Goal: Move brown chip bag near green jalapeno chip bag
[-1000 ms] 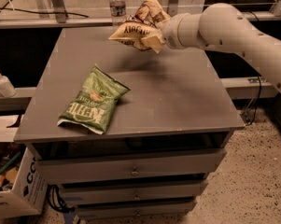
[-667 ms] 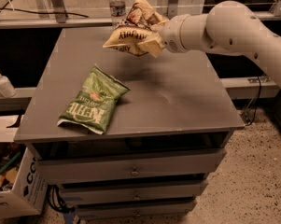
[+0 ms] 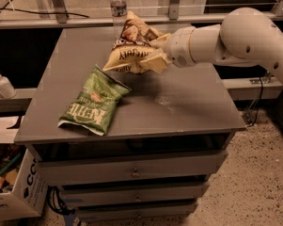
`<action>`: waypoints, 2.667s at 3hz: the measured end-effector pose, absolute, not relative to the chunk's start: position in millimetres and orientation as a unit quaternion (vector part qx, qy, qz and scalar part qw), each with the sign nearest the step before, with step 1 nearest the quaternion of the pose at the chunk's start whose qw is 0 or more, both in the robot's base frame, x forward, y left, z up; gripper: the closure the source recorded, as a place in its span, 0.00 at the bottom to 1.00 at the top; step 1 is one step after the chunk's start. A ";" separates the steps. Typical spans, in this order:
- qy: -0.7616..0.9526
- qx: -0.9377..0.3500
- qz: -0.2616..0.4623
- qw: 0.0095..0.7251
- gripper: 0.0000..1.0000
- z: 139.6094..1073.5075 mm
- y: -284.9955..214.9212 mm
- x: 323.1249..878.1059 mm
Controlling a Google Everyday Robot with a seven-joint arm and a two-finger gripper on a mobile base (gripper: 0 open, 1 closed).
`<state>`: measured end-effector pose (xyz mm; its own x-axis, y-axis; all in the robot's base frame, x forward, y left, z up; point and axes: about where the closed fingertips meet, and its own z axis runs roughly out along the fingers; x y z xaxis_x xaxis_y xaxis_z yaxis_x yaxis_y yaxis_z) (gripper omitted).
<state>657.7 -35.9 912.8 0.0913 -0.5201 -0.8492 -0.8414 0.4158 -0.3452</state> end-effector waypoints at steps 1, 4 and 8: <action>0.650 -0.545 0.162 0.504 1.00 902.5 -44.8 635.2; 0.663 -0.584 0.197 0.425 0.00 847.9 -45.7 603.3; 0.645 -0.603 0.139 0.447 0.00 912.3 -103.5 584.2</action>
Offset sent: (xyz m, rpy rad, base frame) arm -0.0497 -0.0314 -0.0326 -0.1014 0.0831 0.1210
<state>584.2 -103.5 912.3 0.1283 -0.6540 -0.7455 -0.9034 0.2330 -0.3599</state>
